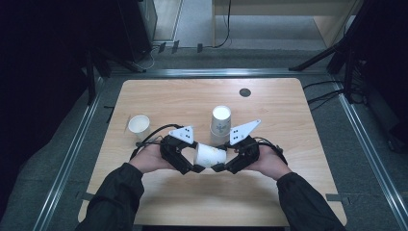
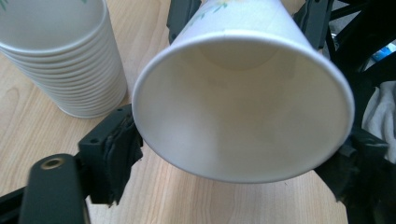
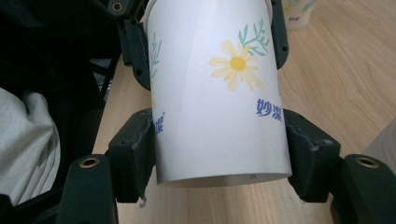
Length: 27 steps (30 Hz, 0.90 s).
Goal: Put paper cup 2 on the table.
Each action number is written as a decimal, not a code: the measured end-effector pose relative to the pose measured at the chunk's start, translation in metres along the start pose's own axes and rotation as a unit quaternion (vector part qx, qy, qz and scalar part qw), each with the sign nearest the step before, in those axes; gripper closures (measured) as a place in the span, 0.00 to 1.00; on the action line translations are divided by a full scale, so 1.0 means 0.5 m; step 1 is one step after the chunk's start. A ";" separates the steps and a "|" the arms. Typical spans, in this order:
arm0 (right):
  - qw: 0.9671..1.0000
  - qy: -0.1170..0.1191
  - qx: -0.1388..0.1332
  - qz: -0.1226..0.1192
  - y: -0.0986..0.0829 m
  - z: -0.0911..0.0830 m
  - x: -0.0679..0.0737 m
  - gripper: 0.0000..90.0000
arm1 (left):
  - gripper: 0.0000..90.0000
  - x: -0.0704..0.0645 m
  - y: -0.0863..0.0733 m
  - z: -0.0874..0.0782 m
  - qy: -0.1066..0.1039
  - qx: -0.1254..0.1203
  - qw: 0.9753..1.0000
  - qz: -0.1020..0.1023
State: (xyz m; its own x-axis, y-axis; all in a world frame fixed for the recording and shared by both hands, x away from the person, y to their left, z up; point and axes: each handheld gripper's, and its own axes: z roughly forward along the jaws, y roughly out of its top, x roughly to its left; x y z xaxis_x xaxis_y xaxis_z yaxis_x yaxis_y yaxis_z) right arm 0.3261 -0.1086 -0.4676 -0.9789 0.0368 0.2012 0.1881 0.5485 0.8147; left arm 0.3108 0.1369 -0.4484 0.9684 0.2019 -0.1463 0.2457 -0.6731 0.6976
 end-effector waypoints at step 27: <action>1.000 -0.019 0.019 0.011 -0.005 0.009 -0.005 0.29 | 0.28 -0.002 0.024 -0.015 0.027 0.077 0.997 0.000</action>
State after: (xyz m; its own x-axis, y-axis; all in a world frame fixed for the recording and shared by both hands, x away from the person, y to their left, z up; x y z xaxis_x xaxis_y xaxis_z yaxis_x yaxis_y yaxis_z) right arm 0.3277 -0.1062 -0.4727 -0.9770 0.0811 0.1971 0.2072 0.5787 0.7888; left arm 0.3126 0.1340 -0.4346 0.9656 0.2376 -0.1057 0.2539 -0.7738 0.5803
